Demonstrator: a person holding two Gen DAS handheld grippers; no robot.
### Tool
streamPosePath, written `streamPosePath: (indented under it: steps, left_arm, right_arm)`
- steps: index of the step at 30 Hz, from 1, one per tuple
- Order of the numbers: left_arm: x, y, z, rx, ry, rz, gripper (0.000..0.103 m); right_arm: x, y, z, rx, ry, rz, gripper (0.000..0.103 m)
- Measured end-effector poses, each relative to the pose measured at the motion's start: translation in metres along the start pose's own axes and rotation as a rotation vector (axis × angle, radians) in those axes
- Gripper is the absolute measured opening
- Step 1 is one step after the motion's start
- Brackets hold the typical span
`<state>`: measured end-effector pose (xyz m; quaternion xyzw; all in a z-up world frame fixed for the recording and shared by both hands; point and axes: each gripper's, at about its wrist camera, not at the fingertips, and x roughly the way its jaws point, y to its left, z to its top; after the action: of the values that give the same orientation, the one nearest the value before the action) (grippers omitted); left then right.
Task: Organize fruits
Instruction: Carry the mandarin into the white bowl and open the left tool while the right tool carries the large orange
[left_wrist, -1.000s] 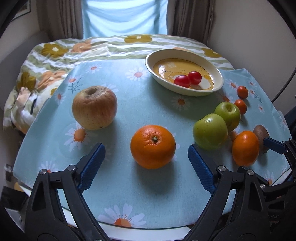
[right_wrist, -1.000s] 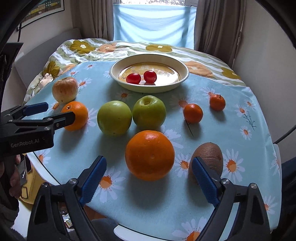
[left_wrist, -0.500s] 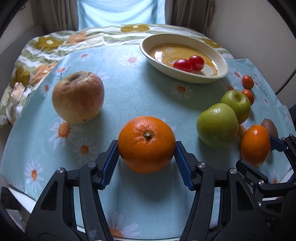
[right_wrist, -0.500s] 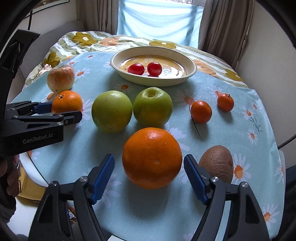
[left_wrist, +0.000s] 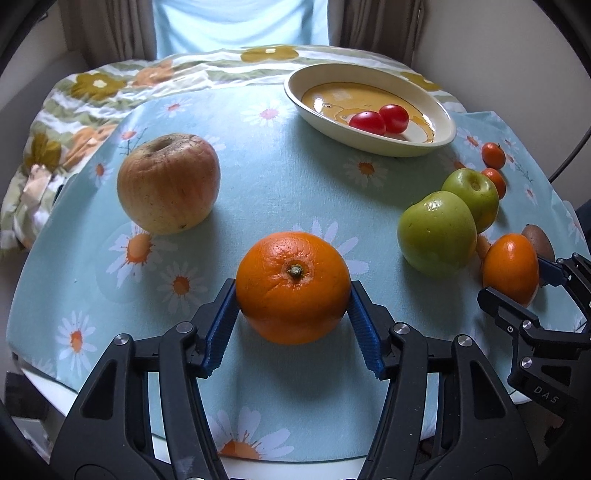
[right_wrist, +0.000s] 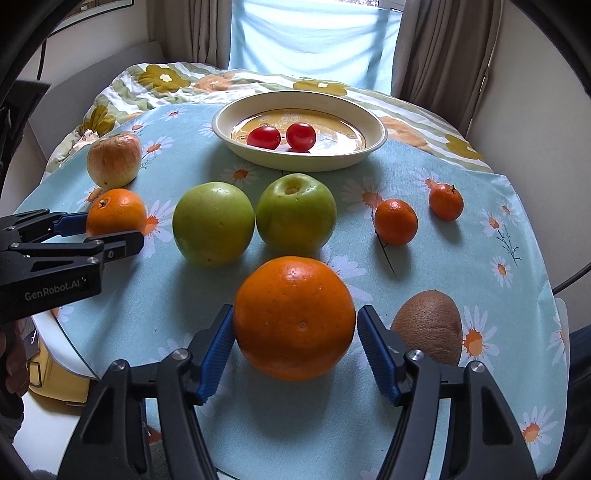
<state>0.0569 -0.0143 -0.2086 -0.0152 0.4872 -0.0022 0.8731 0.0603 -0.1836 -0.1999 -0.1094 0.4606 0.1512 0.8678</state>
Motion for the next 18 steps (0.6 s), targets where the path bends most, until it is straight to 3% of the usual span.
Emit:
streamPosePath:
  steps: [18]
  left_arm:
    - [-0.053,0.0,0.01,-0.032,-0.07,0.017,0.063]
  right_arm:
    - [-0.036,-0.007,0.017,0.014,-0.042,0.049,0.056]
